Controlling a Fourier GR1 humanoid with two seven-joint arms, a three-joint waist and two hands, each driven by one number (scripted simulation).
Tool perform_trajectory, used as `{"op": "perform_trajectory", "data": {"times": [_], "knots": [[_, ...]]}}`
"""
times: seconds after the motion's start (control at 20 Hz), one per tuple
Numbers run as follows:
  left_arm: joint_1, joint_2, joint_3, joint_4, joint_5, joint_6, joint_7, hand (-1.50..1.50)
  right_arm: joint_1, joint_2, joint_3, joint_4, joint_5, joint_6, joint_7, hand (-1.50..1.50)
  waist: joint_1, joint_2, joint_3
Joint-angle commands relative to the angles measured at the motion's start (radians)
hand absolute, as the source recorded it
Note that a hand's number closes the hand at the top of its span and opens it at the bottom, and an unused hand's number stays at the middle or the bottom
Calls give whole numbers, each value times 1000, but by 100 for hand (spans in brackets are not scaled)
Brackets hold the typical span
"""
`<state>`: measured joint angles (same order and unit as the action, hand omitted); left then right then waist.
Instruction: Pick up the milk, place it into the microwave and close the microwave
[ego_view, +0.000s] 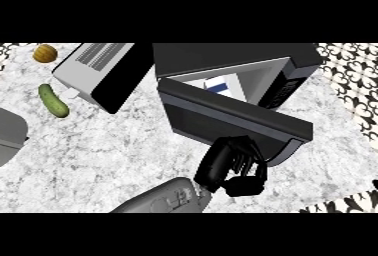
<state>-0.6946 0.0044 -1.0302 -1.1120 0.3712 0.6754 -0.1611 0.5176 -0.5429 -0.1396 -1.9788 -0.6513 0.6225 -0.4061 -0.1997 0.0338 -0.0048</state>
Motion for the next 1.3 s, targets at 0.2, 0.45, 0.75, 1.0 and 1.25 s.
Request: {"op": "perform_trajectory", "data": {"times": [0.2, 0.45, 0.75, 1.0, 1.25], "knots": [[-150, -4, 79, 108, 125, 42, -34, 150, 4, -28, -7, -40, -53, 7, 30, -150, -42, 12, 1], [-226, -4, 132, 164, 202, 38, -58, 150, -10, -42, -10, -45, -68, -17, 61, -150, -49, 22, 1], [-250, -4, 173, 250, 280, 14, -118, 150, -32, -65, -48, -54, -121, -23, 66, -150, -64, 33, 1], [-283, -4, 194, 290, 341, -12, -156, 150, -54, -76, -52, -42, -129, -25, 74, -150, -76, 44, 2], [-287, -4, 234, 313, 418, -34, -164, 150, -56, -83, -50, -50, -167, -16, 80, -150, -81, 48, 2]]}}
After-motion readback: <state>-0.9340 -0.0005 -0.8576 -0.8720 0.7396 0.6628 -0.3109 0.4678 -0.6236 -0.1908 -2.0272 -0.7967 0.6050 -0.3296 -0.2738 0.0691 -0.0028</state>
